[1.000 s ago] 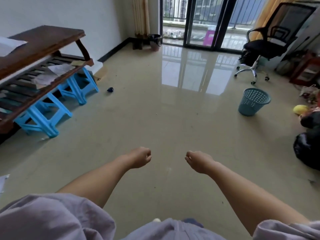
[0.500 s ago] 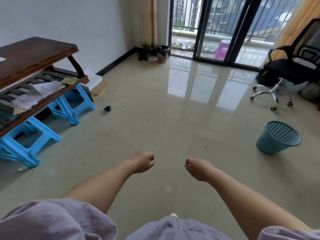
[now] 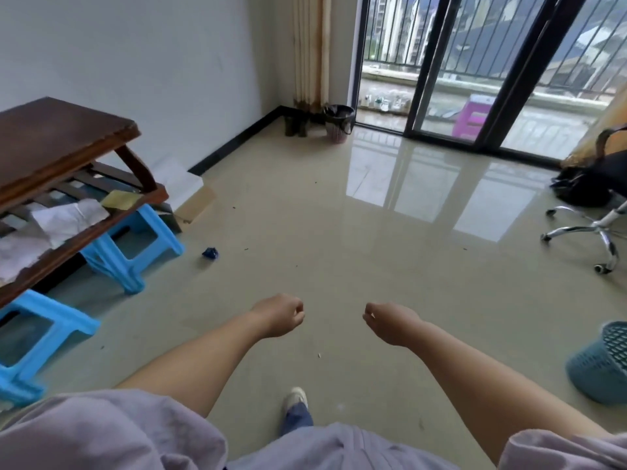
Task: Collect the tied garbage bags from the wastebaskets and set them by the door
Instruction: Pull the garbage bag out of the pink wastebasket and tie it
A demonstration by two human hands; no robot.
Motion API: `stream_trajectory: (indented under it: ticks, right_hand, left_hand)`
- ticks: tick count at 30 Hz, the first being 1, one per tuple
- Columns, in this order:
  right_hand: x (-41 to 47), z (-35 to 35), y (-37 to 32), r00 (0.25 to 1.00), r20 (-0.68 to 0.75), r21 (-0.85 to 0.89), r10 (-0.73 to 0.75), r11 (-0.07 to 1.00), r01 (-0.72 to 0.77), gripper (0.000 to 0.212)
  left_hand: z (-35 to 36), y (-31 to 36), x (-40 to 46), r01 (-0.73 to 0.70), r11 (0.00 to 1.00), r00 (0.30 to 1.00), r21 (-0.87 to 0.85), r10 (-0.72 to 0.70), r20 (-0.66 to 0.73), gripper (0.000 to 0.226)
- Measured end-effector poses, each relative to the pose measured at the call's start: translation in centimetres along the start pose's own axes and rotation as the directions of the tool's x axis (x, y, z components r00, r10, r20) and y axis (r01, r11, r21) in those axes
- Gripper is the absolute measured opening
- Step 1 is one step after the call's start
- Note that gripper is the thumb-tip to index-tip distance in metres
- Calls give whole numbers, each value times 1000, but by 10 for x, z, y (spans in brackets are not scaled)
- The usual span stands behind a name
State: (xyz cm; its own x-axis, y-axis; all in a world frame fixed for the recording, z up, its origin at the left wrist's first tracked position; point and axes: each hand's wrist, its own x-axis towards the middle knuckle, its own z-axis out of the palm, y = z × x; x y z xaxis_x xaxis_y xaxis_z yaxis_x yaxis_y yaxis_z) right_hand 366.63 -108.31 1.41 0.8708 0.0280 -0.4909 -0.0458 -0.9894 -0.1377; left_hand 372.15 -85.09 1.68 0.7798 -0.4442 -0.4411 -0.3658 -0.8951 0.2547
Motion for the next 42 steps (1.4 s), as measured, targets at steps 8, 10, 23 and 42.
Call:
stream_trajectory:
  ticks: [8, 10, 23, 42]
  right_hand:
    - [157, -106, 18, 998, 10, 70, 63, 996, -64, 39]
    - [198, -123, 30, 998, 20, 71, 68, 995, -69, 39]
    - [475, -310, 156, 1000, 3, -68, -9, 998, 9, 39]
    - [878, -530, 210, 999, -31, 75, 23, 997, -20, 38]
  left_hand:
    - [-118, -61, 171, -4, 997, 997, 77, -2, 78, 30]
    - [-136, -63, 215, -18, 997, 997, 69, 13, 75, 30]
    - [-288, -59, 524, 32, 999, 999, 8, -32, -2, 29]
    - [-526, -148, 914, 0, 999, 999, 55, -2, 38, 30]
